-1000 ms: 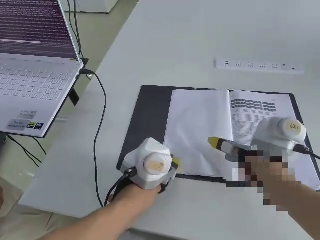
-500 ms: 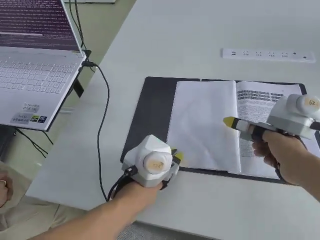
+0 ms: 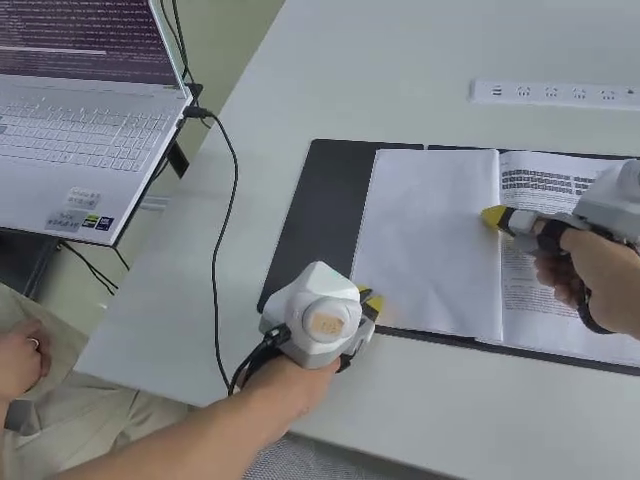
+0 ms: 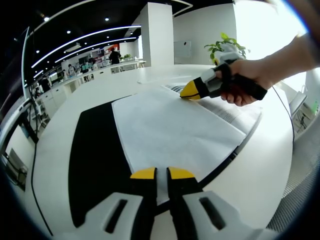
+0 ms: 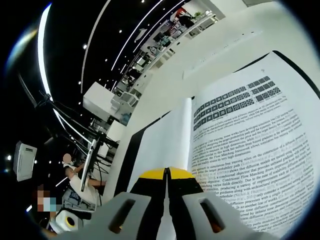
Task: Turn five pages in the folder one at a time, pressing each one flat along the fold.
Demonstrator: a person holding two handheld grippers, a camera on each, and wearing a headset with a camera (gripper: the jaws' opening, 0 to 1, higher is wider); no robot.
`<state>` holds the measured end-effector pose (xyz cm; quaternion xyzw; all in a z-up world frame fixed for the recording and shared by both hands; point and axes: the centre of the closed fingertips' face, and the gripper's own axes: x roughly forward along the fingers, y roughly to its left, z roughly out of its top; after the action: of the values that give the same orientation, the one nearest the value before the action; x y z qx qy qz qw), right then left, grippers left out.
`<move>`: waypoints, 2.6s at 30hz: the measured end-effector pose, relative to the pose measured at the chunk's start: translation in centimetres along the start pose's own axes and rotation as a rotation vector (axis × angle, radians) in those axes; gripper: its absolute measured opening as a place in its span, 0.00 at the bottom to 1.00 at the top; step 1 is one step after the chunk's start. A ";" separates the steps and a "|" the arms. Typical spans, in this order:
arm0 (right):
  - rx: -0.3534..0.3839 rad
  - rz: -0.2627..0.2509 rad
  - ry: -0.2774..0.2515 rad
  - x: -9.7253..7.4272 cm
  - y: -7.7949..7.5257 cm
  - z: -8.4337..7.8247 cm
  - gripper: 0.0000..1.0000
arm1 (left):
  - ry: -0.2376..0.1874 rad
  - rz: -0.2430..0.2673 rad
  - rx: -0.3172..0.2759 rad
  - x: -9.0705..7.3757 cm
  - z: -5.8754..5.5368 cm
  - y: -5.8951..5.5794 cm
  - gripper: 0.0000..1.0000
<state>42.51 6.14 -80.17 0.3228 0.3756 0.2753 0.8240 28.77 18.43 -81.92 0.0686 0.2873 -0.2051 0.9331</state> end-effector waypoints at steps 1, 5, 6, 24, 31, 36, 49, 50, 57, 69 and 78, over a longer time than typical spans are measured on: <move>0.009 0.000 -0.006 0.2 -0.2 0.3 0.00 | 0.000 0.001 0.000 0.0 0.0 0.0 0.06; 0.031 0.007 -0.019 0.6 -0.5 0.8 0.00 | 0.000 0.003 0.000 0.0 0.0 0.0 0.06; 0.036 0.008 -0.022 0.7 -0.5 0.8 0.00 | -0.001 0.004 0.000 0.0 0.0 0.0 0.06; 0.138 0.012 -0.106 2.6 -1.5 3.7 0.00 | -0.002 0.015 -0.004 0.1 0.0 0.2 0.04; 0.143 0.005 -0.109 3.6 -1.8 5.3 0.00 | -0.003 0.017 -0.002 0.1 0.0 0.2 0.04; 0.163 0.003 -0.121 4.2 -2.1 6.3 0.00 | -0.002 0.020 -0.002 0.2 0.0 0.2 0.04; 0.261 0.013 -0.166 5.5 -2.6 8.3 0.00 | -0.004 0.021 -0.001 0.1 0.0 0.2 0.04; 0.262 0.012 -0.171 5.5 -2.7 8.5 0.00 | -0.004 0.021 0.000 0.1 0.0 0.2 0.04; 0.278 0.007 -0.181 6.0 -2.9 9.0 0.00 | -0.002 0.020 0.000 0.1 0.0 0.3 0.04; 0.281 0.029 -0.144 5.6 -2.5 8.3 0.00 | 0.000 0.022 -0.003 0.1 0.0 0.3 0.04; 0.280 0.058 -0.100 4.6 -1.7 6.5 0.00 | -0.004 0.025 -0.008 0.2 0.0 0.3 0.03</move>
<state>50.68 6.15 -80.12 0.4585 0.3595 0.2273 0.7803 29.02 18.68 -82.05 0.0682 0.2855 -0.1925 0.9364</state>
